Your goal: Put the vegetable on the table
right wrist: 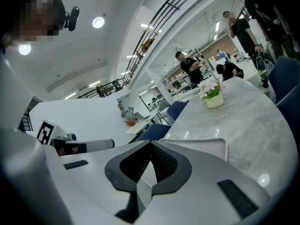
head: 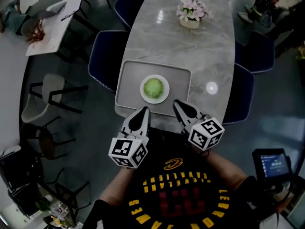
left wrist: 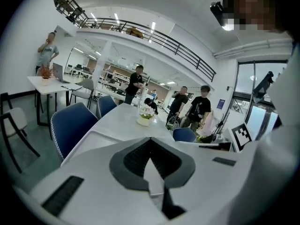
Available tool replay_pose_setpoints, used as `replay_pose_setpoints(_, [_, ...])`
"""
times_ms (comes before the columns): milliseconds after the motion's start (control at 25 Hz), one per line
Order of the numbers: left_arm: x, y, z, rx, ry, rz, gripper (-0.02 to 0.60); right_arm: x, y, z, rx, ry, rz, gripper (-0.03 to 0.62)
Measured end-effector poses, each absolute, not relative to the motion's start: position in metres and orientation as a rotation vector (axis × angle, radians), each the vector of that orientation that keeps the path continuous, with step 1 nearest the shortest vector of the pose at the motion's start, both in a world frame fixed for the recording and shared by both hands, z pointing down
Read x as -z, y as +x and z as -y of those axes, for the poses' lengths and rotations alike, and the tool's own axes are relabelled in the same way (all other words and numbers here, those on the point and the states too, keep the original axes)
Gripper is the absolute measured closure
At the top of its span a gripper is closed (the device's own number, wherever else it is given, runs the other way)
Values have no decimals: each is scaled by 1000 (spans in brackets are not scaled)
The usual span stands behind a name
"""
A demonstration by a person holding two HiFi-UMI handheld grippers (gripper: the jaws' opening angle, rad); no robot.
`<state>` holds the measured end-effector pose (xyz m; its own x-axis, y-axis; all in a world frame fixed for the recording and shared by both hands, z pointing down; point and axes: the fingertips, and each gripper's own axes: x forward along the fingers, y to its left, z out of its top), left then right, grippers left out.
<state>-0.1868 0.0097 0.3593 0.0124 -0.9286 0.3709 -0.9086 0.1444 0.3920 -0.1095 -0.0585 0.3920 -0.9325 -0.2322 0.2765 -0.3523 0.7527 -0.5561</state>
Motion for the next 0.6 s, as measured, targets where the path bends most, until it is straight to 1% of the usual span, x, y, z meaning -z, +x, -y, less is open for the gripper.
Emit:
replay_pose_setpoints(200, [-371, -207, 12, 19, 1751, 1817, 580, -406, -111, 79, -1009, 595, 2675, 589])
replay_pose_setpoints(600, [-444, -264, 48, -40, 1609, 1672, 580, -460, -136, 111, -1101, 732, 2488, 589])
